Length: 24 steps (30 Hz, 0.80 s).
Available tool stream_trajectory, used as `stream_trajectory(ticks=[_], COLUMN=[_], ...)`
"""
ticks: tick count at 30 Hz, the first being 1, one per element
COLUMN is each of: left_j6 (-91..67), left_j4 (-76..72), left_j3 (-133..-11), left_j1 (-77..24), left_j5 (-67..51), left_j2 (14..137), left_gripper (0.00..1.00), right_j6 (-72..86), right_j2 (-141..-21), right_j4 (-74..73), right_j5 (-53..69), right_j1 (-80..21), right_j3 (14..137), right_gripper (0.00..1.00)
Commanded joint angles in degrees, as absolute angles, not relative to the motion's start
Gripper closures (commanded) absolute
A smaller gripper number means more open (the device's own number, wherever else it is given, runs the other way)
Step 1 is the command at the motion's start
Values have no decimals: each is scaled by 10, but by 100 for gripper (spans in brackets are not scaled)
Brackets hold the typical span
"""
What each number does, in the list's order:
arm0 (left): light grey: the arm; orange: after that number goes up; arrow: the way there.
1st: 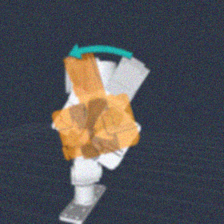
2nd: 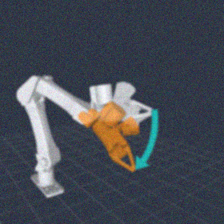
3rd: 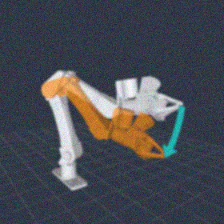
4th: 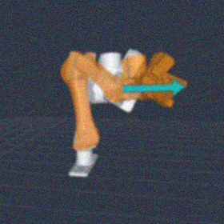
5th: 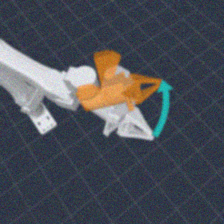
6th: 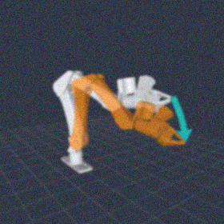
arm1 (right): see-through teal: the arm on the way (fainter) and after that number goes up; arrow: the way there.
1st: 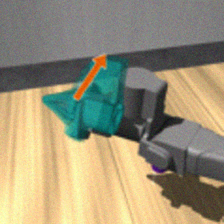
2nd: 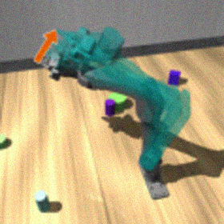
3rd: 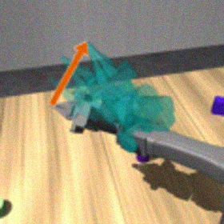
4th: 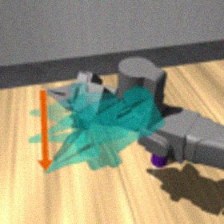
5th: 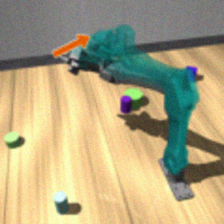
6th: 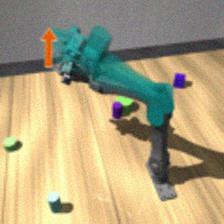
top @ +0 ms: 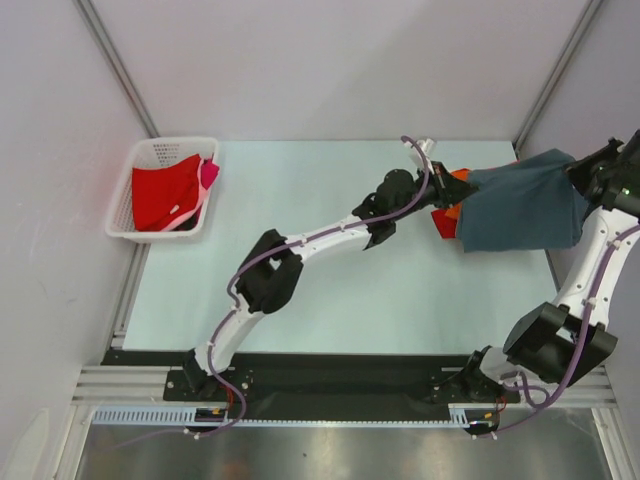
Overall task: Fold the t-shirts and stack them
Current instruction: Neatly place the folded tshirt to the corner
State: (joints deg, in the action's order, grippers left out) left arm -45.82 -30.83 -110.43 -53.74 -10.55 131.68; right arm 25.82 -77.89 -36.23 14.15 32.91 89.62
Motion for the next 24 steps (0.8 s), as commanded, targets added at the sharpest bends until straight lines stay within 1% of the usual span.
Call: stream_trajectory(ticks=[1, 5, 10, 16, 20, 24], left_j6=[-478, -479, -486, -525, -542, -546], left_j4=[-331, -300, -306, -309, -317, -335], left_j3=[-1227, -1301, -1310, -1354, -1354, -1330], left_j1=[-542, -542, -539, -525, -519, -520], left_j5=[-91, -76, -38, -28, -34, -32], left_j2=[1348, 1408, 1433, 1482, 1480, 1464], left_gripper=[100, 100, 100, 100, 100, 100], right_j6=[254, 258, 266, 271, 270, 270], right_j2=[-828, -873, -918, -978, -998, -995], right_j4=[-321, -311, -289, -277, -284, -272], right_j5=[110, 103, 110, 124, 125, 121], right_j1=[335, 336, 336, 331, 327, 323], right_j3=[918, 933, 950, 983, 1014, 1018], right_gripper=[100, 100, 100, 100, 100, 100])
